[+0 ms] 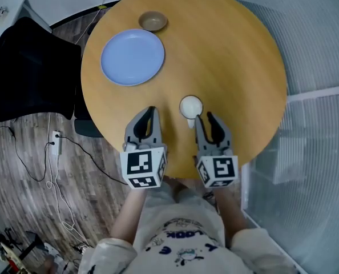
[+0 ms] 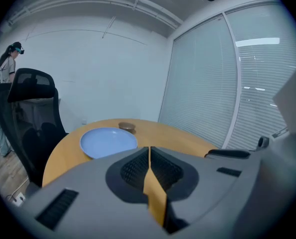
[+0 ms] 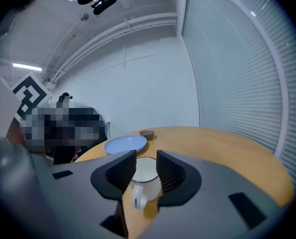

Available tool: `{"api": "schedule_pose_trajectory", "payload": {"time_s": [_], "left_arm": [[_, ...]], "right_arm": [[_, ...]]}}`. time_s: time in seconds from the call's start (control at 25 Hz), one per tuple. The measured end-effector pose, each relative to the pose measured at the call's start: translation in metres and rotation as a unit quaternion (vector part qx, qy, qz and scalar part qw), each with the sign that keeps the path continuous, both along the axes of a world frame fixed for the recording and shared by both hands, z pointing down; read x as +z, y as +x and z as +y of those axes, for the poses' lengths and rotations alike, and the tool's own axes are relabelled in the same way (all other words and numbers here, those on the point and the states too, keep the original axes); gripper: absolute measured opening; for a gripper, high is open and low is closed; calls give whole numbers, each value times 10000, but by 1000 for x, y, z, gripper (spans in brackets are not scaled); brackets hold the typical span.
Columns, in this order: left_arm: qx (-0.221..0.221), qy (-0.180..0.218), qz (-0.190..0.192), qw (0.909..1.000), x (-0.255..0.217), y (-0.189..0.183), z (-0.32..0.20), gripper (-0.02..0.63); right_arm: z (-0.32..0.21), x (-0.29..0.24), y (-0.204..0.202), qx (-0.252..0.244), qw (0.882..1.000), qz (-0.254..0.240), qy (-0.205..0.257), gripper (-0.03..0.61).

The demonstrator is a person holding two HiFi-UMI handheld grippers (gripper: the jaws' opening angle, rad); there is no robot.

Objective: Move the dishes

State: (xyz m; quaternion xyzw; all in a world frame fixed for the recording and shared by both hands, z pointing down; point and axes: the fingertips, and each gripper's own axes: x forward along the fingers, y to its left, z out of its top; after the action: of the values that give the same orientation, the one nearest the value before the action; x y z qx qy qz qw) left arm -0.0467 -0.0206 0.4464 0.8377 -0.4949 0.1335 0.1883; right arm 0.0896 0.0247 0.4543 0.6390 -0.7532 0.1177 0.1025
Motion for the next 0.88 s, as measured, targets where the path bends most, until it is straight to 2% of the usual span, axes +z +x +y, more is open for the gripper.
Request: {"api": "schedule_pose_trajectory", "payload": {"time_s": [0.16, 0.36, 0.56, 0.76, 0.88], "left_arm": [[39, -95, -122, 9999, 20, 3, 26, 12], [-6, -310, -92, 9995, 42, 0, 47, 12], [-6, -533, -49, 9986, 55, -1, 63, 12], [-6, -553, -47, 9985, 59, -4, 70, 12], [-24, -610, -32, 9981, 64, -7, 69, 12]], "right_arm": [[16, 28, -12, -72, 9998, 178, -63, 131], [17, 58, -26, -69, 9994, 193, -265, 132], [15, 73, -28, 191, 9995, 204, -155, 132], [12, 83, -26, 267, 9992, 239, -158, 129], [9, 85, -20, 436, 9987, 237, -96, 67]]}}
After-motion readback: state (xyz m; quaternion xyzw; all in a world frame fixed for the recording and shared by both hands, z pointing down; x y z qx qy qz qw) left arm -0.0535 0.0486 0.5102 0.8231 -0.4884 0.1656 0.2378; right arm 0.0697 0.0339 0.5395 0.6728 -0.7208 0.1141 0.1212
